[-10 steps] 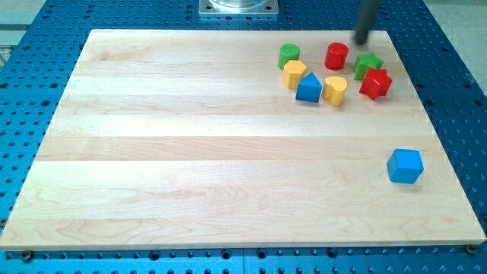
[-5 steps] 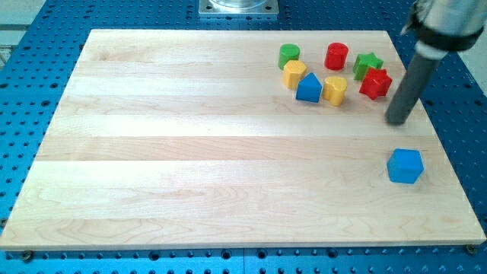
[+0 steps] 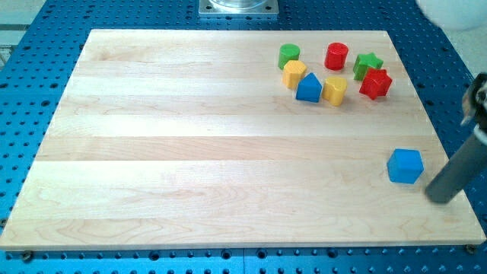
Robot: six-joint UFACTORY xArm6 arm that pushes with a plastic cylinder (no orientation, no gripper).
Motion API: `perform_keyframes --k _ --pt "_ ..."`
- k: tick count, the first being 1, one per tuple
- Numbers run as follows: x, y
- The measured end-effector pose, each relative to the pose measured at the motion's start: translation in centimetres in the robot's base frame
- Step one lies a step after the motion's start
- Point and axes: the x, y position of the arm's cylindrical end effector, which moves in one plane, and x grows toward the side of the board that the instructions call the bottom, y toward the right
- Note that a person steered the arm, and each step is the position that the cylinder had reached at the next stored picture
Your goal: Move the cube diagonally to the triangle
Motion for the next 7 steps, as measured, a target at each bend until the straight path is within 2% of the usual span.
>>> perform_keyframes --k 1,2,3,4,5,7 --pt "-4.7 -0.5" --pt "-0.2 -3.3" --pt "4.7 -0.3" --pt "4.3 -10.6" --pt "-2.3 -10.1" --pt "-1.3 -12.1"
